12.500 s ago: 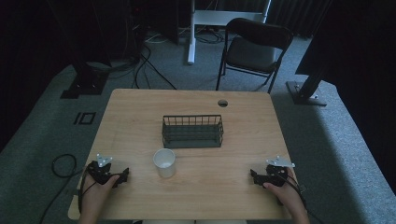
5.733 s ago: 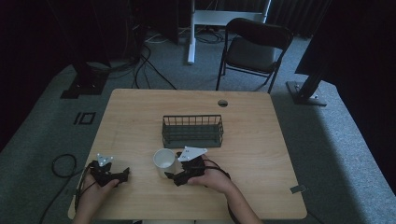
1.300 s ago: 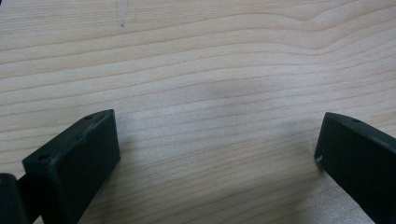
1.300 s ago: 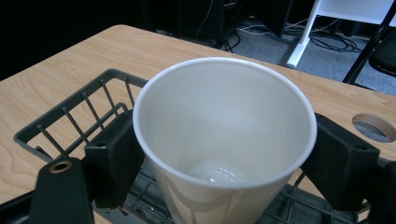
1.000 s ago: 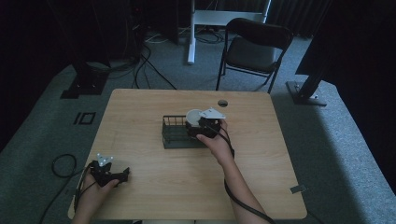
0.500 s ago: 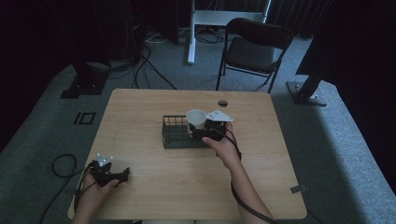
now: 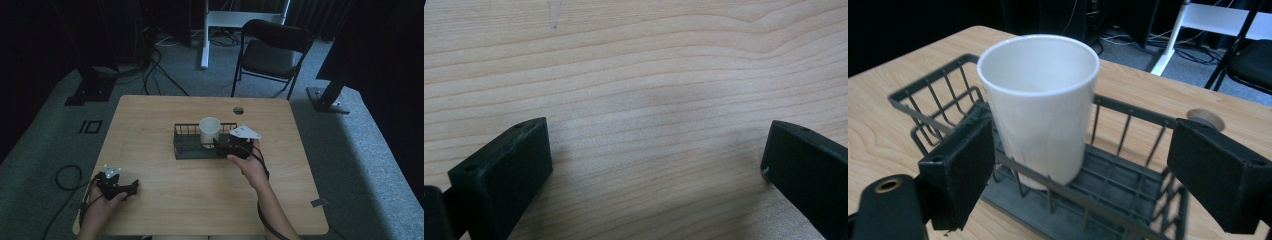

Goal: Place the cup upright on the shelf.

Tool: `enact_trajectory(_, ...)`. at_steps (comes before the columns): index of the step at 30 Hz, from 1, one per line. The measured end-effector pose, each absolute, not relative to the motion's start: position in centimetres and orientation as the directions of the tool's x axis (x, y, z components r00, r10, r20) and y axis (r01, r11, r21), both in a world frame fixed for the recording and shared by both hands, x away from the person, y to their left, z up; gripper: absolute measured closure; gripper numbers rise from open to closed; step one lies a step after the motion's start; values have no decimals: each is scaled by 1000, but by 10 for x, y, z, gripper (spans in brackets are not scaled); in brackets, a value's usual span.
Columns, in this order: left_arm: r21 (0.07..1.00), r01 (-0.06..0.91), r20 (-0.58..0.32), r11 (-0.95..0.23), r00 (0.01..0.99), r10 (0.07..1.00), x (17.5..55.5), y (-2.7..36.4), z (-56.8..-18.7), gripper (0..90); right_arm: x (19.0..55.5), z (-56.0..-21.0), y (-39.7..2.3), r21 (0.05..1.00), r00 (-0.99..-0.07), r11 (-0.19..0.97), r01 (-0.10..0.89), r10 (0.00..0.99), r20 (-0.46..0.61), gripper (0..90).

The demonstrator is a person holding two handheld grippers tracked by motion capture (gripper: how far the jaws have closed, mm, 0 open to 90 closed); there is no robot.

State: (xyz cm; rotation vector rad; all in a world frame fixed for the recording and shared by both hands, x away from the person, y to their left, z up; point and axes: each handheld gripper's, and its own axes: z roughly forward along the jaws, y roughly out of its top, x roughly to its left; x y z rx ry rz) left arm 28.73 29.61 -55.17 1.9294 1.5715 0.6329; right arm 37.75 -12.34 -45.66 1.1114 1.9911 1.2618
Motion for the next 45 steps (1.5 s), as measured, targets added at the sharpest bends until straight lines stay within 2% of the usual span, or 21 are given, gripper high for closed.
enact_trajectory(16,685,712,8,-150,199,980,287,296,-552,3,360,-463,-154,912,-495,209,353,869,-7,117)
enact_trajectory(45,686,712,9,-151,199,980,287,296,-552,3,343,-515,-214,849,-429,242,469,903,-21,117)
